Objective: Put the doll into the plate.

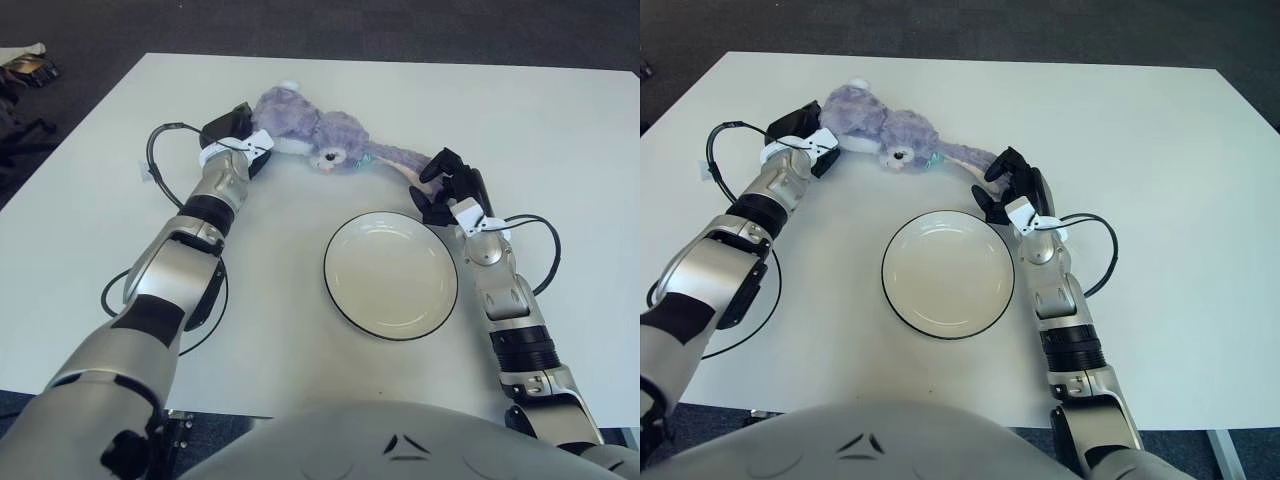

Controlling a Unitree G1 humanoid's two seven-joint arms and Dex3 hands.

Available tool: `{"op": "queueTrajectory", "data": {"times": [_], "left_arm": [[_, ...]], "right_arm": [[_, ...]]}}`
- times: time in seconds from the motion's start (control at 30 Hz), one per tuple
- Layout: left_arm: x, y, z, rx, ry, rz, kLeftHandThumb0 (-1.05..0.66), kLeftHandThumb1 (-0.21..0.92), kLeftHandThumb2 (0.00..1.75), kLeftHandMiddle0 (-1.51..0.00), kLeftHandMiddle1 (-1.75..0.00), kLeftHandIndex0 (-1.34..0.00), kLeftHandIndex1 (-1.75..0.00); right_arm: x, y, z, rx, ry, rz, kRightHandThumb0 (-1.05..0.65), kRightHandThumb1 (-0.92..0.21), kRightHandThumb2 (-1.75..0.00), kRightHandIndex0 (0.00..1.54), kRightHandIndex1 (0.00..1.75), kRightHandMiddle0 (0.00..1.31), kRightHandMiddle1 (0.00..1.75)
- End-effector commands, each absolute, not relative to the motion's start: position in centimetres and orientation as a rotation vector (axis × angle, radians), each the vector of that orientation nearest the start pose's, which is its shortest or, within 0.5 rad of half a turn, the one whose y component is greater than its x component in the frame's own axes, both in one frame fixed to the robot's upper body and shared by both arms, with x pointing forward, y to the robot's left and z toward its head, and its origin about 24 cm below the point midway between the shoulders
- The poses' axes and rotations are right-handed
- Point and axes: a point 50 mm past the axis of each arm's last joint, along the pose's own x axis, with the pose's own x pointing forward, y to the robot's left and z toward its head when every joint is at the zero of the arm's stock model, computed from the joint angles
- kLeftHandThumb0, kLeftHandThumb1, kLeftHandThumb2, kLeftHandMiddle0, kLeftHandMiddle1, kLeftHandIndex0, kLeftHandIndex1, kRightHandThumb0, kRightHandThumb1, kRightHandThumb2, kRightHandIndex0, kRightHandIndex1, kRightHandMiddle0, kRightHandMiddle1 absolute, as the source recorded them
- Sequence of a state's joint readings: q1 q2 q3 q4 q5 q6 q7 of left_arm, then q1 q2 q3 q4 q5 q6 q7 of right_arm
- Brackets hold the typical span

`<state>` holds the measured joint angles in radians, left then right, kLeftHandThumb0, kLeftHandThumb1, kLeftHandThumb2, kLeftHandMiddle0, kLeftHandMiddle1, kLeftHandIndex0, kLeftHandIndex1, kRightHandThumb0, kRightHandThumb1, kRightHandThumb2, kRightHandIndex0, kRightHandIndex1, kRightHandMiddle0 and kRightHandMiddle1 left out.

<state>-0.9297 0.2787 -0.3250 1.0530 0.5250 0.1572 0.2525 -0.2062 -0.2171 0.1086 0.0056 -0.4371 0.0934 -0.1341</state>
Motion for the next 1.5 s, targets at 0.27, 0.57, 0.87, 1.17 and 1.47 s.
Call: {"op": "queueTrajectory", "data": {"times": [0.27, 0.57, 0.87, 1.17, 1.47], "left_arm": [[39.2, 14.4, 8.9, 1.018, 0.148, -0.041, 0.00, 0.00, 1.68, -0.85, -1.73, -0.62, -1.75], [38.8, 13.6, 9.3, 0.986, 0.164, -0.126, 0.00, 0.00, 1.68, -0.84, -1.74, -0.62, -1.75], [38.2, 12.8, 9.7, 0.987, 0.163, -0.175, 0.00, -0.06, 1.74, -0.88, -1.75, -0.69, -1.73], [37.0, 11.7, 10.3, 0.972, 0.157, -0.202, 0.00, -0.07, 1.75, -0.88, -1.75, -0.71, -1.71], [36.1, 11.3, 10.6, 0.960, 0.146, -0.248, 0.00, -0.07, 1.75, -0.87, -1.75, -0.72, -1.71]], "right_arm": [[29.7, -14.9, 10.8, -0.787, -0.292, -0.058, -0.40, -0.59, -0.97, 0.87, 1.75, 0.40, 1.75], [29.7, -14.4, 11.3, -0.863, -0.343, -0.048, -0.33, -0.53, -1.03, 0.73, 1.72, 0.40, 1.75], [29.7, -13.7, 11.8, -0.956, -0.436, -0.061, -0.02, -0.57, -0.92, 0.51, 1.47, 0.32, 1.75], [29.9, -13.1, 12.6, -0.976, -0.463, -0.065, -0.14, -0.72, -0.73, 0.31, 1.46, 0.32, 1.71], [30.0, -12.8, 13.1, -1.003, -0.453, -0.065, -0.44, -0.52, -0.82, 0.16, 1.24, 0.17, 1.50]]}}
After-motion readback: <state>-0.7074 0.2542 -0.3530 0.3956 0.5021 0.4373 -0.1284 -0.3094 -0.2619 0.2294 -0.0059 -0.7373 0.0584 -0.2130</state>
